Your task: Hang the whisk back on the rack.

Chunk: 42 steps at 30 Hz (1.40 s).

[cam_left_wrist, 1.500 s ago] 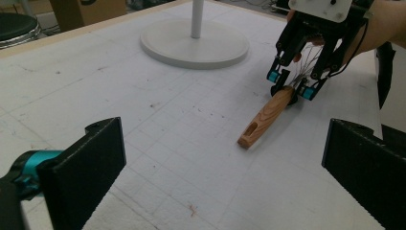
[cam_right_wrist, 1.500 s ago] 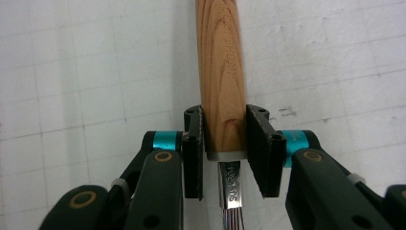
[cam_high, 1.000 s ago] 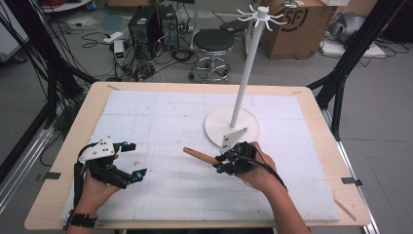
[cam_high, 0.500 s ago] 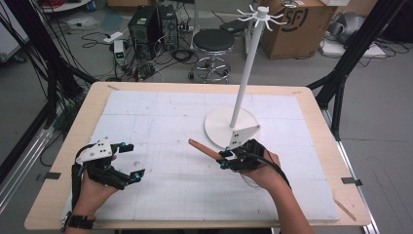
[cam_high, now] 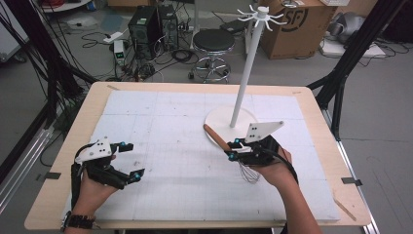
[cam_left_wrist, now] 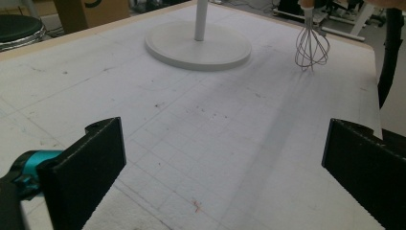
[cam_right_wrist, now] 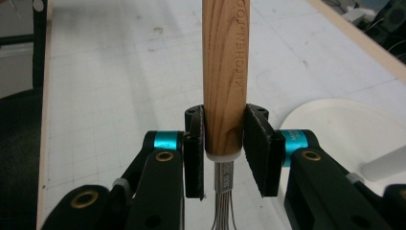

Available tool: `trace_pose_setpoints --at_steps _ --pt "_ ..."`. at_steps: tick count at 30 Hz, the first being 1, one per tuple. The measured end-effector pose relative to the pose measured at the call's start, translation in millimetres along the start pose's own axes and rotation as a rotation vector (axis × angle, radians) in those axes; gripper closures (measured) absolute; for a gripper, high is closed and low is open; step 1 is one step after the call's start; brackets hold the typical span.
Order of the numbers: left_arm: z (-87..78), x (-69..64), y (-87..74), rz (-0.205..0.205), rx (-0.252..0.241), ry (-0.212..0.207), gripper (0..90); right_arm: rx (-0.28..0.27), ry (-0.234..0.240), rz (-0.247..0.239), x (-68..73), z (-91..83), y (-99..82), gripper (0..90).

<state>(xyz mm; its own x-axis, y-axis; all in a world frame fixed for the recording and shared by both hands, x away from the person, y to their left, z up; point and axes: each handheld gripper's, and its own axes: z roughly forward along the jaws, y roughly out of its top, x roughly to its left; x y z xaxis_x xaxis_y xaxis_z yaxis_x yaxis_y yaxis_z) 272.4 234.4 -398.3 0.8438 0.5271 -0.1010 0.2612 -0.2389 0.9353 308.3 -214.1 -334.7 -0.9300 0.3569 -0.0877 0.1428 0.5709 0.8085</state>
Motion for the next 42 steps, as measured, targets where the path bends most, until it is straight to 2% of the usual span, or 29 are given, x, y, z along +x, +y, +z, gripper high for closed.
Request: trace_pose_setpoints --at_steps 7,11,15,21,33,42 --pt "3.7 -0.9 1.6 0.003 0.006 -0.004 1.7 -0.063 -0.041 0.013 -7.4 -24.9 2.6 70.3" --pt "3.6 -0.7 1.7 0.003 0.004 -0.004 1.7 -0.111 -0.049 0.040 -15.1 -40.3 4.1 70.3" --pt "2.8 -0.2 1.6 0.003 0.001 -0.005 1.7 -0.137 -0.058 0.064 -20.2 -47.5 5.6 70.3" --pt "2.7 -0.1 1.5 0.002 0.002 -0.006 1.7 -0.214 -0.049 0.096 -27.0 -55.6 6.9 70.3" --pt "3.4 0.1 0.9 0.003 0.006 -0.003 1.7 -0.233 -0.046 0.109 -28.7 -62.1 7.7 70.3" --pt "4.0 -0.2 0.7 0.000 0.006 -0.006 1.7 -0.279 -0.056 0.106 -33.3 -73.9 15.5 70.3"
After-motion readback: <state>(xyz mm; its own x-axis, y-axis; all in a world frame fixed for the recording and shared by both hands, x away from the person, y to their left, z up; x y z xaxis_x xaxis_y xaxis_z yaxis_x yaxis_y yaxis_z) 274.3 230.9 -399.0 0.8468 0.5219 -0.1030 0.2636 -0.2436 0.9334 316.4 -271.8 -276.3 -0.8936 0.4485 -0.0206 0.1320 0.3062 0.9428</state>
